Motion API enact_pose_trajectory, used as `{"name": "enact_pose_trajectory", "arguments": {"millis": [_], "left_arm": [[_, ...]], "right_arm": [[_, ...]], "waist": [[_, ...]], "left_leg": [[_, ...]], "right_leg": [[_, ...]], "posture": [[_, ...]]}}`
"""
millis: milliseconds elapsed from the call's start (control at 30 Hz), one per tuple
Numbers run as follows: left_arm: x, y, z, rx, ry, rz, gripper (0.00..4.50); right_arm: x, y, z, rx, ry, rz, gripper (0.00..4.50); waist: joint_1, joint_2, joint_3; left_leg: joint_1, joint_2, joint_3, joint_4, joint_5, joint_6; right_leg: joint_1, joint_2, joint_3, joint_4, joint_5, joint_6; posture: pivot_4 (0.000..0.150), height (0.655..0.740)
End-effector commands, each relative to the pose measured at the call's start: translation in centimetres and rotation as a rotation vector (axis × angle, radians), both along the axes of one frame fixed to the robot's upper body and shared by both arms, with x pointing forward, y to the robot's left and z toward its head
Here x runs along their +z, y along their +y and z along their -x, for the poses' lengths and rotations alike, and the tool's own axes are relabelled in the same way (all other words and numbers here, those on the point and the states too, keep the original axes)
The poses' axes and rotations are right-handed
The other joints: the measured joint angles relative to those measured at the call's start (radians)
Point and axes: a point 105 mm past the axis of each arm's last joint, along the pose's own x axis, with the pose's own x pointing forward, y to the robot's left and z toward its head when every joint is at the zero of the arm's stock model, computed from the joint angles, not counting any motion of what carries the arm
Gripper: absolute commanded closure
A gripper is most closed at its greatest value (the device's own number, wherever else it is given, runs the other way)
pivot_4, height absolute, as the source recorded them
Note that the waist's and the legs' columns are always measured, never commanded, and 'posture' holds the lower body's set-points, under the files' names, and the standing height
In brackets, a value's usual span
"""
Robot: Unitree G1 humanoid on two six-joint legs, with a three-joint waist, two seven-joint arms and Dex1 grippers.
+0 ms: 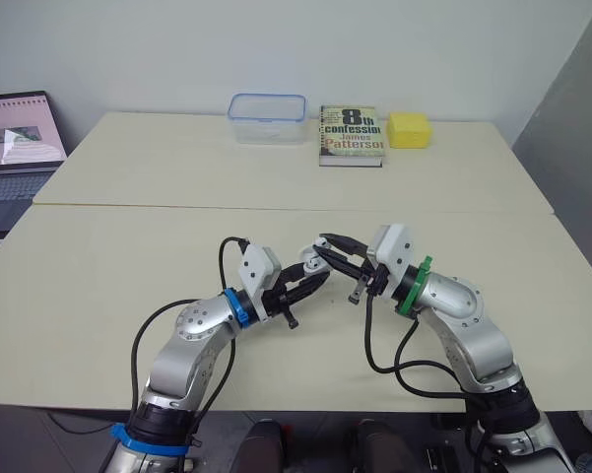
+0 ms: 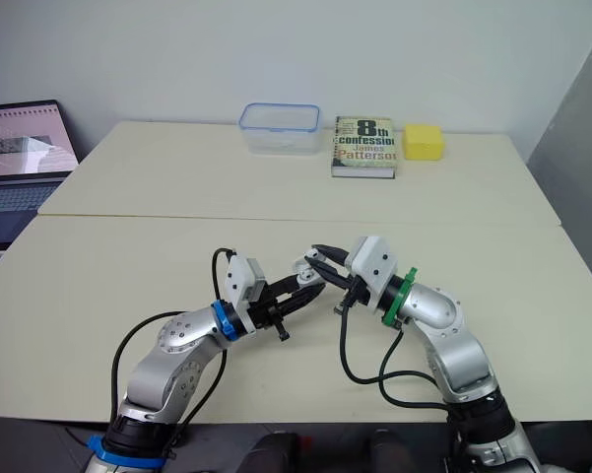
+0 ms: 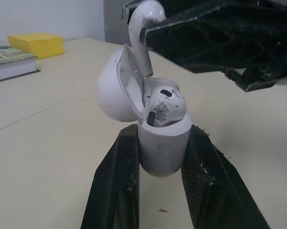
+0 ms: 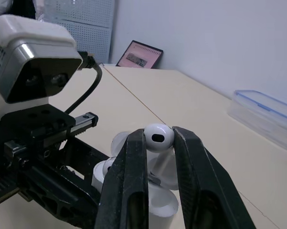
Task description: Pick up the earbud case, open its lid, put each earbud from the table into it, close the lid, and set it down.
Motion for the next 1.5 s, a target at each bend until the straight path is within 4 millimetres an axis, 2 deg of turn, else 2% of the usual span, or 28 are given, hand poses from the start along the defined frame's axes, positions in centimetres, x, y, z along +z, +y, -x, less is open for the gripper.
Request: {"name": "enact_pose_trajectory", "arguments": {"millis": [33,400,700,833,867,1033,1167,1300,1367,1500], "left_arm": [[1.4,0.1,0.0,-0.008,-0.06,0.021,3.69],[1.5,0.0,-0.1,-0.006,-0.062,0.025,3.69],[1.6,0.0,0.0,-0.009,-0.065,0.026,3.69],[1.6,0.0,0.0,-0.011,-0.067,0.026,3.69],[1.6,0.0,0.0,-0.012,-0.068,0.025,3.69],[1.6,-0.1,0.0,-0.014,-0.068,0.024,3.69],[1.6,-0.1,-0.1,-0.011,-0.067,0.024,3.69],[1.4,-0.1,-0.2,-0.013,-0.064,0.023,3.69],[1.4,-0.1,-0.2,-0.016,-0.064,0.022,3.69],[1.4,-0.3,-0.5,-0.024,-0.068,0.026,3.69]], "right_arm": [[0.6,-0.1,0.2,-0.003,-0.045,-0.006,4.09],[-0.4,-1.1,-0.1,-0.039,-0.046,0.033,4.09],[-1.2,-0.9,0.3,-0.021,-0.02,0.062,4.09],[-0.9,-0.6,0.8,0.012,0.009,0.021,4.09],[-0.8,-0.7,0.9,0.015,0.013,0.017,3.31],[0.0,-1.2,1.7,0.034,0.012,0.017,1.62],[1.4,-2.9,3.1,0.054,0.005,0.042,1.59],[3.0,-5.0,3.4,0.065,0.005,0.11,1.59],[3.8,-5.8,3.2,0.061,0.007,0.132,1.59],[5.8,-6.9,1.1,0.033,-0.016,0.175,1.59]], "waist": [[0.0,0.0,0.0],[0.0,0.0,0.0],[0.0,0.0,0.0],[0.0,0.0,0.0],[0.0,0.0,0.0],[0.0,0.0,0.0],[0.001,0.0,0.0],[0.001,0.0,0.0],[0.002,0.0,0.0],[-0.003,0.0,0.0]], "left_leg": [[0.0,0.0,0.0,0.0,0.0,0.0],[0.0,0.0,0.0,0.0,0.0,0.0],[0.0,0.0,0.0,0.0,0.0,0.0],[0.0,0.0,0.0,0.0,0.0,0.0],[0.0,0.0,0.0,0.0,0.0,0.0],[0.0,0.0,0.0,0.0,0.0,0.0],[-0.001,0.0,-0.001,0.0,0.0,0.0],[0.0,0.0,0.0,0.0,0.0,0.0],[0.0,0.0,0.0,0.0,0.0,0.0],[0.0,0.0,0.001,0.0,0.0,0.0]], "right_leg": [[0.0,0.0,0.0,0.0,0.0,0.0],[0.0,0.0,0.0,0.0,0.001,-0.002],[0.0,0.0,0.0,0.0,0.001,-0.001],[0.0,0.0,0.0,0.0,0.001,-0.001],[0.0,0.0,0.0,0.0,0.001,-0.001],[0.0,0.0,0.0,0.0,0.001,-0.001],[0.0,0.0,0.0,-0.001,0.0,-0.001],[0.0,0.0,0.0,-0.001,-0.001,0.002],[0.0,0.0,0.0,-0.001,-0.001,0.002],[0.0,0.0,0.0,0.0,-0.001,0.002]], "posture": [[0.15,0.7377],[0.15,0.7377],[0.15,0.7377],[0.15,0.7377],[0.15,0.7377],[0.15,0.7377],[0.15,0.7377],[0.15,0.7377],[0.15,0.7377],[0.15,0.7377]]}}
